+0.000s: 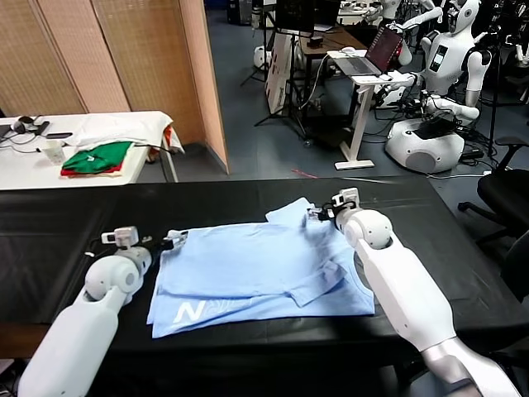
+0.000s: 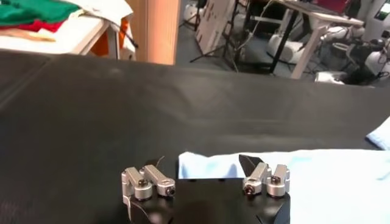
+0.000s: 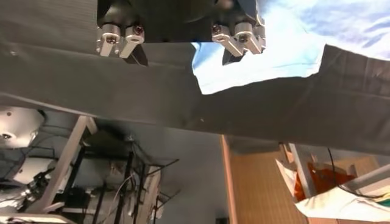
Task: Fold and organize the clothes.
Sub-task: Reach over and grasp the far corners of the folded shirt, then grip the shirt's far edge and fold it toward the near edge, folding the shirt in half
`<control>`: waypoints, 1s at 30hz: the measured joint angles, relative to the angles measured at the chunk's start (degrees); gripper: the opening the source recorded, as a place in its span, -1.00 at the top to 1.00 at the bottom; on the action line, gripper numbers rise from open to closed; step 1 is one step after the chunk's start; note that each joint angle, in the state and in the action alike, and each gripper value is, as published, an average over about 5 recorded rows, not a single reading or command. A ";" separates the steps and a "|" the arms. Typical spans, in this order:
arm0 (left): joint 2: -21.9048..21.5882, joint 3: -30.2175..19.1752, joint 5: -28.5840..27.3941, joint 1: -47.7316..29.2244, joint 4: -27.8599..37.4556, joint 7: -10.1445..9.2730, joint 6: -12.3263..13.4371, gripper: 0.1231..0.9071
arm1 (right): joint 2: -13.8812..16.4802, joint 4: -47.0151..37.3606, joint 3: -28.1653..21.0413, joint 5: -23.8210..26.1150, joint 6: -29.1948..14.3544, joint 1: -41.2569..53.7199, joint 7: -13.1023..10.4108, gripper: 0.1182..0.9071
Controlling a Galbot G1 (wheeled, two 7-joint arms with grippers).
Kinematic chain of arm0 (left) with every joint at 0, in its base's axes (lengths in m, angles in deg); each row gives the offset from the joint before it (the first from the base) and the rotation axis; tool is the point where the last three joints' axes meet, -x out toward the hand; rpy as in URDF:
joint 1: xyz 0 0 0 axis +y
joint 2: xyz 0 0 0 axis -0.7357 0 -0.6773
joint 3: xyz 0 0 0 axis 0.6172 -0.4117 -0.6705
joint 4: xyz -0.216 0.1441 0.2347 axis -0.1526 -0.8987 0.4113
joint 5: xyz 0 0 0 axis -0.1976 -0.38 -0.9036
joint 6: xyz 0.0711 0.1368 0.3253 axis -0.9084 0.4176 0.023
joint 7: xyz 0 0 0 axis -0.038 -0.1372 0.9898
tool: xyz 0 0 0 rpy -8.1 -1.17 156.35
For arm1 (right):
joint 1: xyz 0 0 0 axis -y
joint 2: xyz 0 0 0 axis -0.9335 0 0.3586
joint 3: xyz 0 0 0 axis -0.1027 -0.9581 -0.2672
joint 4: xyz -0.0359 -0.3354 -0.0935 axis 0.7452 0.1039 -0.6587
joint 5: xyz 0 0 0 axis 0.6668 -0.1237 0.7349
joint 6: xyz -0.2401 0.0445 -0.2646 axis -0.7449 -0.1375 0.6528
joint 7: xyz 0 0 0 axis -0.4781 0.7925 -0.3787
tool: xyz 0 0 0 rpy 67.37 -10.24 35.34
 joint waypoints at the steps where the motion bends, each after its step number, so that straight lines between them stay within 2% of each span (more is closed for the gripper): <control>1: 0.06 0.00 0.02 0.00 0.09 0.05 -0.02 -0.99 | -0.12 -0.30 -0.02 0.14 -0.08 0.06 0.13 -0.74; 4: 0.29 -0.04 -0.04 -0.21 0.54 0.17 -0.12 -0.88 | -0.26 -0.89 0.00 0.34 -0.24 0.13 0.43 -0.48; 6: 0.37 -0.06 -0.16 -0.34 0.79 0.22 -0.21 -0.72 | -0.28 -1.08 0.01 0.36 -0.35 0.14 0.53 -0.19; 11: 0.15 -0.08 -0.50 -0.19 0.76 0.51 -0.40 0.04 | -0.68 -1.36 0.11 0.36 -1.17 0.14 0.59 0.57; 14: 0.02 -0.09 -0.94 -0.02 0.71 1.10 -0.49 0.52 | -0.89 -1.23 0.26 0.50 -1.79 0.08 0.54 0.83; 16: -0.05 -0.11 -1.15 0.09 0.65 1.37 -0.53 0.80 | -0.92 -0.93 0.43 0.71 -2.33 -0.12 0.42 0.90; 19: -0.17 -0.16 -1.31 0.22 0.47 1.58 -0.59 0.94 | -0.85 -0.15 0.88 0.83 -3.80 -0.67 0.24 0.93; 24: -0.47 -0.17 -1.59 0.41 -0.25 1.83 -0.28 0.94 | 0.00 2.25 1.86 0.16 -6.90 -1.89 0.34 0.94; 30: -1.06 0.61 -1.43 1.20 -2.18 1.75 0.77 0.94 | 1.76 7.08 3.33 -0.90 -7.23 -4.14 0.38 0.94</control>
